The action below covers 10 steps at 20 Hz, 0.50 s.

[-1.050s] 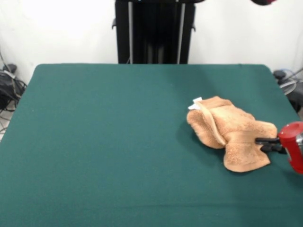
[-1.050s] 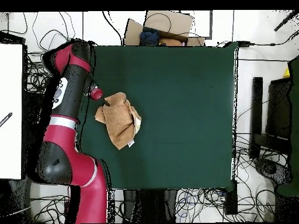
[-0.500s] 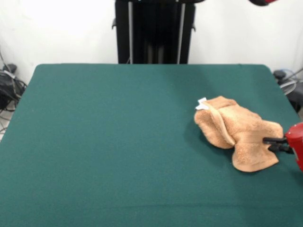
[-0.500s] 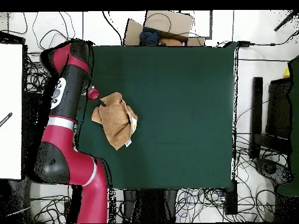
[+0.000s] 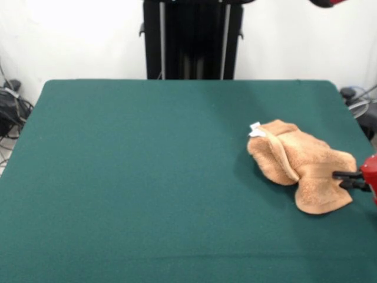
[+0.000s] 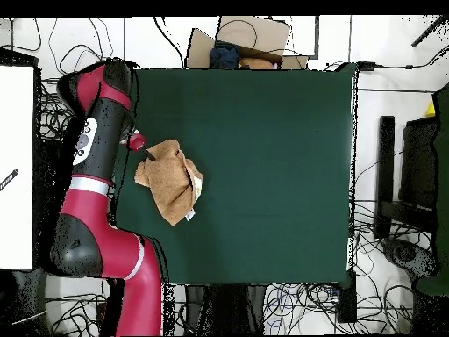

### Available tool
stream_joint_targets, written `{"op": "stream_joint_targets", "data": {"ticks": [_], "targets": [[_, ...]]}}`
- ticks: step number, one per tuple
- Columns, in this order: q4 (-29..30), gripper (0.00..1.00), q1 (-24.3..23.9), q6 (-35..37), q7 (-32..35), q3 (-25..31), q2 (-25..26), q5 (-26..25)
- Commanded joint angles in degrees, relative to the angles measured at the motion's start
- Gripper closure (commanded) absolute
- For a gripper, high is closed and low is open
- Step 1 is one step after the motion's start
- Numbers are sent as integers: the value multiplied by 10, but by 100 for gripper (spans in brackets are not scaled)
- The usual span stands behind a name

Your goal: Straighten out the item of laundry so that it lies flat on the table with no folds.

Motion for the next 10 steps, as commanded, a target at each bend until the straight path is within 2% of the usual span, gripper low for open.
{"op": "stream_joint_targets", "data": {"ticks": [1,10], "targets": [[-10,100,-11,23,204,-79,-7,46],[-7,100,-10,30,220,-89,-7,63]]}}
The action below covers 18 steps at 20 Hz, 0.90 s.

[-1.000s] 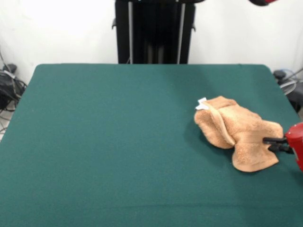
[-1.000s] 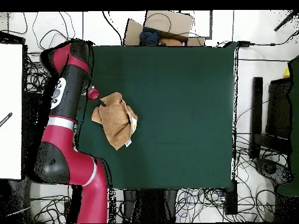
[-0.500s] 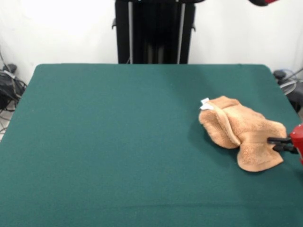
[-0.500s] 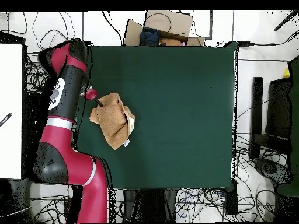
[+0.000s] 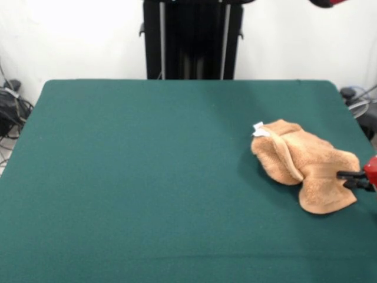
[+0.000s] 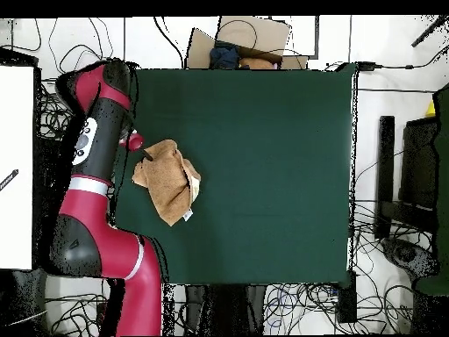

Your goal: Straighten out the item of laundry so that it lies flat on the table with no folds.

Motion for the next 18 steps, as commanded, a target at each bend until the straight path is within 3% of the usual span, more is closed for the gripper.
{"op": "stream_joint_targets", "data": {"ticks": [1,8,13,18], "targets": [[-10,100,-8,20,223,-74,-7,39],[30,100,20,-45,204,20,8,-1],[119,100,76,-76,141,139,19,-62],[183,100,120,-103,101,216,22,-106]]}}
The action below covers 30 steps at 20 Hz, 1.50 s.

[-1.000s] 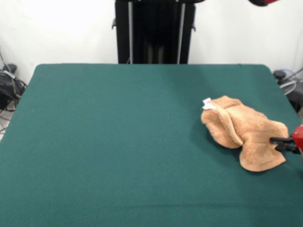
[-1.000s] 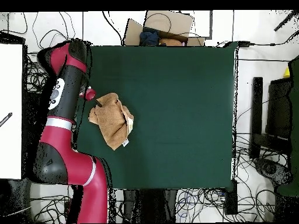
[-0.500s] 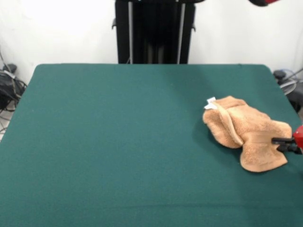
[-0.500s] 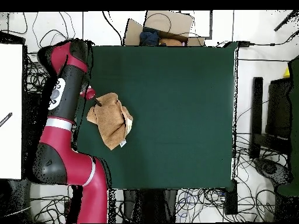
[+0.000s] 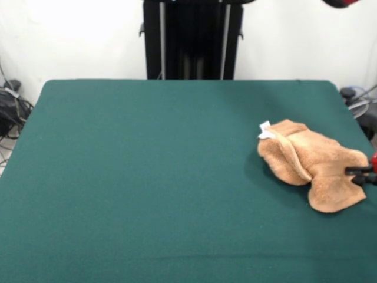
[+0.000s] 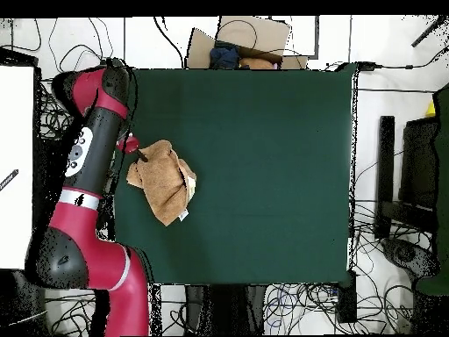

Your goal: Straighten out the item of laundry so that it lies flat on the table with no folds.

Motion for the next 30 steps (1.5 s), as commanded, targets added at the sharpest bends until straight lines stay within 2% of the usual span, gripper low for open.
{"op": "stream_joint_targets", "data": {"ticks": [1,11,21,30], "targets": [[78,100,61,-87,88,126,3,-74],[102,100,89,-111,80,208,-15,-122],[161,100,133,-141,44,307,-42,-182],[215,100,164,-165,0,403,-88,-242]]}}
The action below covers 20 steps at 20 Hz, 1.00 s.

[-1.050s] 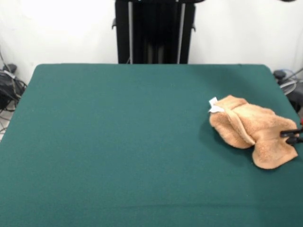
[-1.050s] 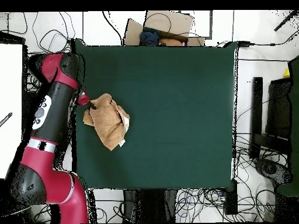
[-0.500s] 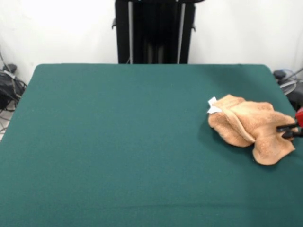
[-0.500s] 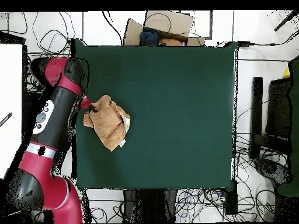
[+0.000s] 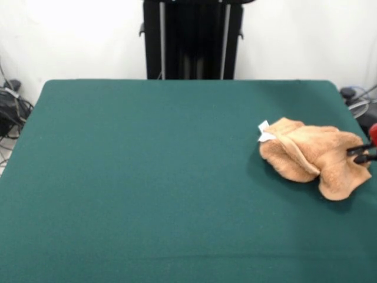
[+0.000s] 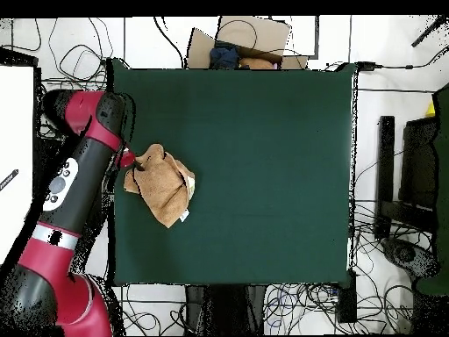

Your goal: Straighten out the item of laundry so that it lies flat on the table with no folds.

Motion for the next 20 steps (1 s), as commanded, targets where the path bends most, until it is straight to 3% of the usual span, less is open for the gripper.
{"op": "stream_joint_targets", "data": {"ticks": [1,5,13,20], "targets": [[57,100,24,-65,-5,129,-51,-75],[100,100,46,-107,-22,177,-79,-102],[128,100,63,-142,-13,240,-119,-161],[232,100,94,-237,-48,314,-190,-201]]}}
